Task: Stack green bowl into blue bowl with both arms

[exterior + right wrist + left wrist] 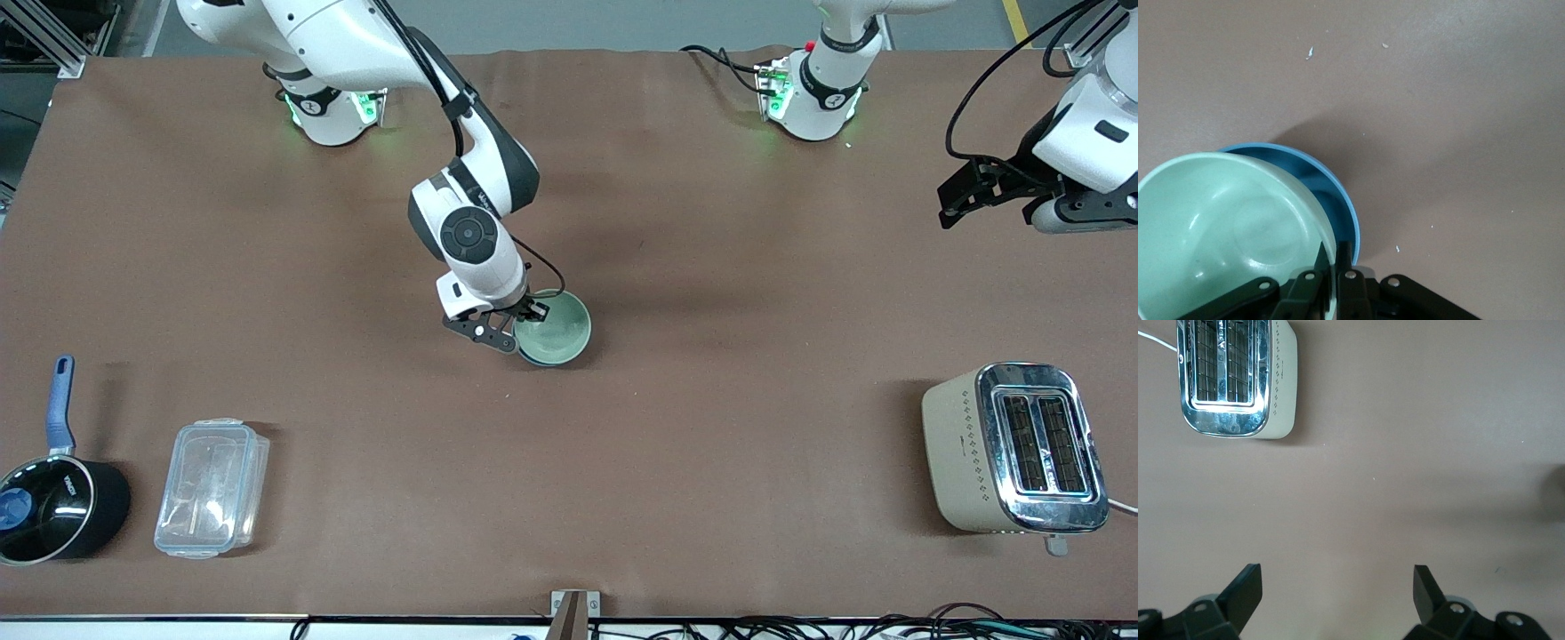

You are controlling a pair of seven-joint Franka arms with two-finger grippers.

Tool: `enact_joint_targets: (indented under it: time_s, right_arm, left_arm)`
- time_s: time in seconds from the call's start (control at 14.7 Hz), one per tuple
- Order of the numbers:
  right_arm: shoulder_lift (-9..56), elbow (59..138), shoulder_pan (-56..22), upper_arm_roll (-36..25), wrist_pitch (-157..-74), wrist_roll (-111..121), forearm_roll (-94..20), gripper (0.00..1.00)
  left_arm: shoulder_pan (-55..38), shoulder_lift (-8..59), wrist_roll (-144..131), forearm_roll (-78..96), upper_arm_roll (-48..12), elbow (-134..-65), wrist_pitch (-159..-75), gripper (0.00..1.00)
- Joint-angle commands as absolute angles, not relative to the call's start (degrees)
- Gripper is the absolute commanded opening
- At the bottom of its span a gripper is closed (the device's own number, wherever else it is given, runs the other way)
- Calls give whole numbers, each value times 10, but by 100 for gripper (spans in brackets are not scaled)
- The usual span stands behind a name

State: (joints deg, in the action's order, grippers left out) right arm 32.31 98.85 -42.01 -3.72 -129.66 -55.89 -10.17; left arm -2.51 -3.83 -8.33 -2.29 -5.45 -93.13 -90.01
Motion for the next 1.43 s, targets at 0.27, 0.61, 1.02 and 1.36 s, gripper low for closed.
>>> enact_joint_targets:
  time_s: [0.27,0.61,1.02,1.36]
  right_arm:
    - [310,999,-425,-45,-1298,-564,-101,100]
    - [187,975,-417,-113,-1159,-552,-2,100]
    - [54,971,-359,-168,-1031,-395,38,100]
    - [11,903,-248,-169,-920,-235,36,100]
  left_arm:
    - [-21,-47,-71,-16,-52,-933,-899,100]
    - [-21,-34,-56,-19,-51,-917,-899,100]
    - [-23,-33,-58,-23,-51,-912,-897,100]
    - [-23,-33,-58,-23,-52,-912,-896,100]
